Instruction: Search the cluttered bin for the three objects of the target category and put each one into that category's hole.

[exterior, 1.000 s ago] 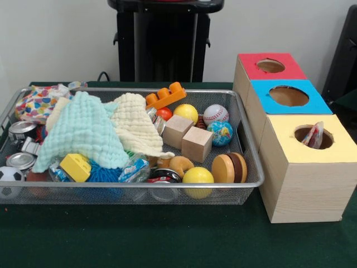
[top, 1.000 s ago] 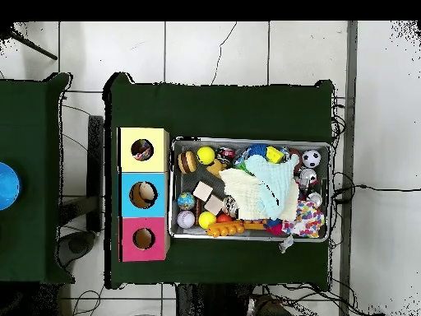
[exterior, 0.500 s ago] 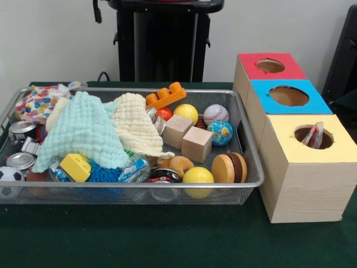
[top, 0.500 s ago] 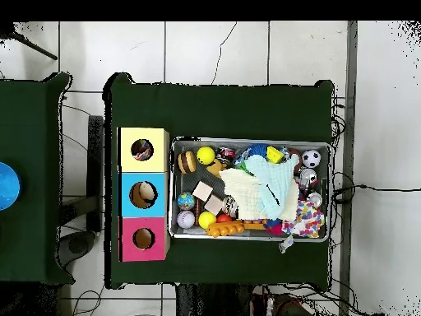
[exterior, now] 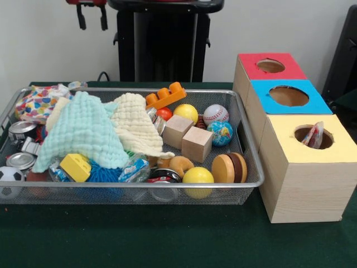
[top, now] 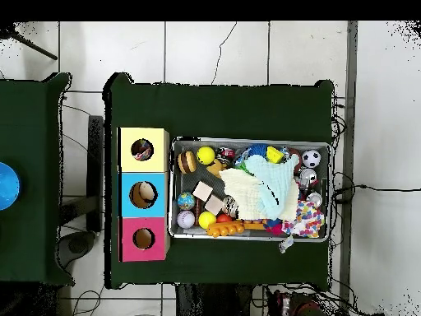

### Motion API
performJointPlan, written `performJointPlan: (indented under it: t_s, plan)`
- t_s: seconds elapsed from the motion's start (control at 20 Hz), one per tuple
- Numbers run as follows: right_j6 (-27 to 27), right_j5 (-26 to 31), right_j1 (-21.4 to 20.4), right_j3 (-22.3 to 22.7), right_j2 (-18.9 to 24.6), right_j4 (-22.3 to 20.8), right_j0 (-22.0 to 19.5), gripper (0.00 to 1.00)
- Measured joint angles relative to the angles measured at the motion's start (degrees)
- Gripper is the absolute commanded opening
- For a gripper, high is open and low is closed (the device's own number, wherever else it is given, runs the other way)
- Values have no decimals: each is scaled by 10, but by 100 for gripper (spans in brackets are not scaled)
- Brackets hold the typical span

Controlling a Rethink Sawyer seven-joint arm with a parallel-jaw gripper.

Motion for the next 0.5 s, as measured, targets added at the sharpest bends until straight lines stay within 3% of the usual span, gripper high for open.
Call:
performJointPlan:
  t_s: [0.25,0.3,0.5]
  plan:
    - [-10,23,-86,15,33,46,-75,100]
    - [-18,44,-128,17,38,71,-108,100]
    - [-42,95,-188,13,44,100,-160,100]
